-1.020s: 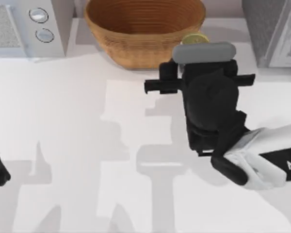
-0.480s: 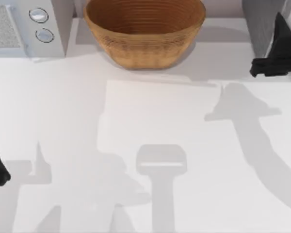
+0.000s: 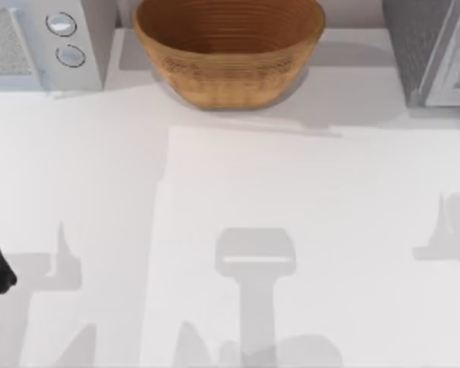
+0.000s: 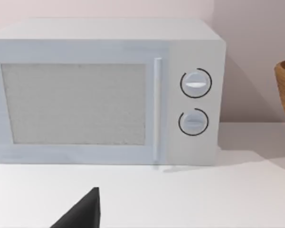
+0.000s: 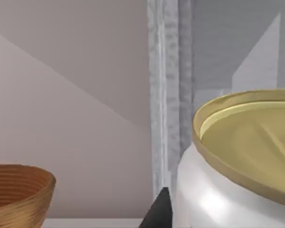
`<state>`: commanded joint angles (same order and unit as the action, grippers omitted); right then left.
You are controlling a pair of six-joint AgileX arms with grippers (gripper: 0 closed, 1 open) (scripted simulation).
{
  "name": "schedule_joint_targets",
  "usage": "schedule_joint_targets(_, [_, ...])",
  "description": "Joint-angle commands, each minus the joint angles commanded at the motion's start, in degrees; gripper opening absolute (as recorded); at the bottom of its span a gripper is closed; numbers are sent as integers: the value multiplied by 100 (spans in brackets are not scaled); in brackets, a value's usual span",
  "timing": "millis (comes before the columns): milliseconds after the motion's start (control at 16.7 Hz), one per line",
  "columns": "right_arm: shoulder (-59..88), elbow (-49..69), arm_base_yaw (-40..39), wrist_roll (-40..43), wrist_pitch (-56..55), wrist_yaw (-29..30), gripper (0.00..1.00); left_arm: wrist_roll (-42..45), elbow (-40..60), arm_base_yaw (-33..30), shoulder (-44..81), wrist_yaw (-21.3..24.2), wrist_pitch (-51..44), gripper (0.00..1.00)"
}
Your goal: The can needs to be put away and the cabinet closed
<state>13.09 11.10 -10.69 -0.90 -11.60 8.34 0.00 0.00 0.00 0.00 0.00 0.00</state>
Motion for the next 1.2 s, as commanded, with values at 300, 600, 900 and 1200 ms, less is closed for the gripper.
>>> schedule_joint_targets(300, [-1237,-1043,1004,81,1092,-778,0,0,0,0,0,0,0,100])
schedule_joint_targets(600, [-1309,-1110,1070,90,1160,-834,0,0,0,0,0,0,0,100])
schedule_joint_targets(900, [-925,-740,993,71,1259,-780,0,0,0,0,0,0,0,100])
schedule_joint_targets(1200, [580,1073,787,69,1740,-552,0,0,0,0,0,0,0,100])
